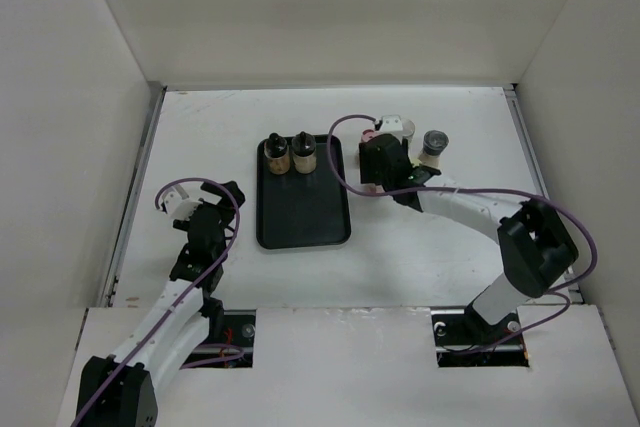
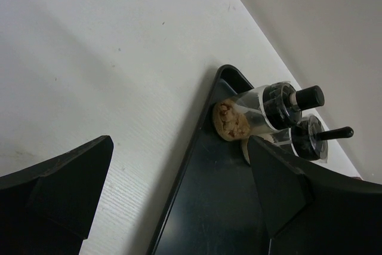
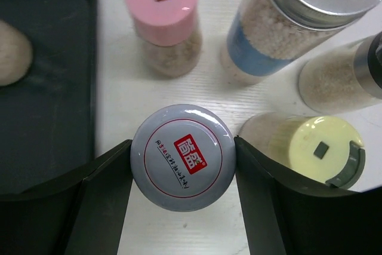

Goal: Organize the condiment bottles

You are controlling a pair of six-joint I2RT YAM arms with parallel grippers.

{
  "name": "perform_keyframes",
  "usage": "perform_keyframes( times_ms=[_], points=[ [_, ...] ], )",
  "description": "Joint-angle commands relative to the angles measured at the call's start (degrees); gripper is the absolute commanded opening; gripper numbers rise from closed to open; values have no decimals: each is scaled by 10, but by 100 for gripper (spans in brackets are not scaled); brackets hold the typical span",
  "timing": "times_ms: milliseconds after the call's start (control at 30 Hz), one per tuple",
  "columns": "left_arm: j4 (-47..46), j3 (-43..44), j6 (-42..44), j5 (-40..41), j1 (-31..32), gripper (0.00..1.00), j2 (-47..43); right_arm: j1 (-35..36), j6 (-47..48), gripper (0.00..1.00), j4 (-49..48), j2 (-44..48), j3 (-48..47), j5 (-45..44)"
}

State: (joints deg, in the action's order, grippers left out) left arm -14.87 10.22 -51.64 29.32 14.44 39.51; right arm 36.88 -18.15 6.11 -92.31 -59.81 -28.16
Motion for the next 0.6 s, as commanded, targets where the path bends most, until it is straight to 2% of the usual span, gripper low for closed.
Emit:
perform_keyframes(
  times_ms=[0, 367, 567],
  points=[
    [-33, -3, 0, -4, 4, 100, 3, 28, 6, 52, -52, 47, -52, -4],
    [-33, -6, 0, -4, 0, 100, -1, 50, 23, 51, -72, -131, -248, 21],
    [-33, -6, 1, -4, 0, 100, 0, 50, 23, 51, -83, -196, -305, 31]
  ],
)
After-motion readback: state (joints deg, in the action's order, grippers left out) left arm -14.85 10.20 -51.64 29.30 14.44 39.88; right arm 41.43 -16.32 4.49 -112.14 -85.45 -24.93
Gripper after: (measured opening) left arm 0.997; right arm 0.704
